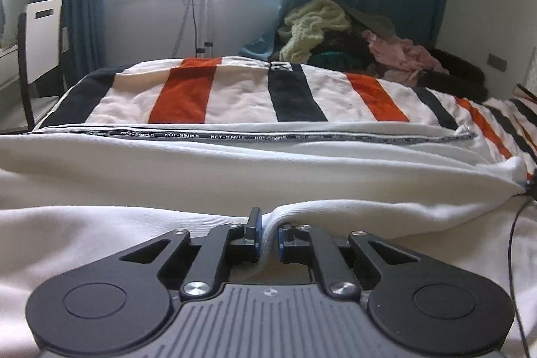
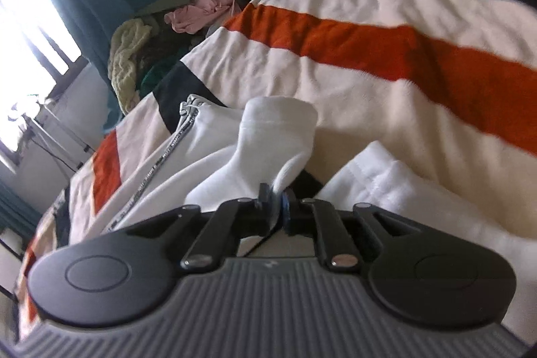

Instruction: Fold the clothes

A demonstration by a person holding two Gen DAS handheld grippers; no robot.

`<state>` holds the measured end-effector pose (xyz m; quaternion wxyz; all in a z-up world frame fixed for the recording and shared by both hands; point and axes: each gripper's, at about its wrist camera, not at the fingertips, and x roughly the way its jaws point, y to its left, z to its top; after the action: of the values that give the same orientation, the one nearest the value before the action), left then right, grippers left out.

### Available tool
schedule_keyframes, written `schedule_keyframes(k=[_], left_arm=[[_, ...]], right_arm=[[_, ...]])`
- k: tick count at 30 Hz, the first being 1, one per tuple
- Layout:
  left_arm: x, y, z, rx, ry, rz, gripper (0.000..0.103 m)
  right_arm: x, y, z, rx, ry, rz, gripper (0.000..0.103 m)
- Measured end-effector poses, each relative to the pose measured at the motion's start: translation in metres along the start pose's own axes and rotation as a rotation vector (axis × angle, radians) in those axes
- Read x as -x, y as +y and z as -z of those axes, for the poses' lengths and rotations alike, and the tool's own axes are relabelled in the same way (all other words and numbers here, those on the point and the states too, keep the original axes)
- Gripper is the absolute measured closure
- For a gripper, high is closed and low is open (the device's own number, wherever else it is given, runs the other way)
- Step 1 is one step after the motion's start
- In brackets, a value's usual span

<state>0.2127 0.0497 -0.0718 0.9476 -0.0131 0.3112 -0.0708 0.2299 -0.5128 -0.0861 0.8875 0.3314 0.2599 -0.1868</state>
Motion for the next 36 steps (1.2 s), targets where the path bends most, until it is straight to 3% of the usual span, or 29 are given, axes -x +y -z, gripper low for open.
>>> schedule_keyframes(k=[2,4,6,8,12,21,26,33,36], left_arm=[[0.010,-0.002,-0.002,0.004,-0.005,0.000,0.089],[0.021,-0.003,-0.004,0.022,-0.014,-0.004,0.081],[0.034,-0.004,-0.004,0.042,-0.035,-0.002,0.059],[0.048,-0.005,-0.004,0.055,-0.060,0.001,0.044],[0.080,-0.011,-0.004,0.057,-0.115,0.001,0.022],[0.155,-0.022,0.020,0.065,-0.191,-0.006,0.012],[0.182,-0.028,0.035,0.068,-0.236,-0.007,0.005],[0.168,-0.037,0.041,0.031,-0.185,-0.041,0.005],[0.164,-0.039,0.043,0.020,-0.170,-0.046,0.004]], right_arm=[[0.012,0.006,0.000,0.094,-0.010,0.008,0.082],[0.029,0.011,0.001,0.181,-0.029,-0.002,0.066],[0.049,0.016,0.002,0.245,-0.052,-0.027,0.035],[0.071,0.019,0.003,0.249,-0.074,-0.070,0.021],[0.117,0.037,0.014,0.310,-0.072,-0.144,0.021],[0.215,0.076,0.083,0.565,-0.096,-0.259,0.021],[0.235,0.086,0.108,0.640,-0.098,-0.290,0.021],[0.219,0.085,0.104,0.603,-0.067,-0.232,0.021],[0.213,0.080,0.102,0.584,-0.078,-0.130,0.021]])
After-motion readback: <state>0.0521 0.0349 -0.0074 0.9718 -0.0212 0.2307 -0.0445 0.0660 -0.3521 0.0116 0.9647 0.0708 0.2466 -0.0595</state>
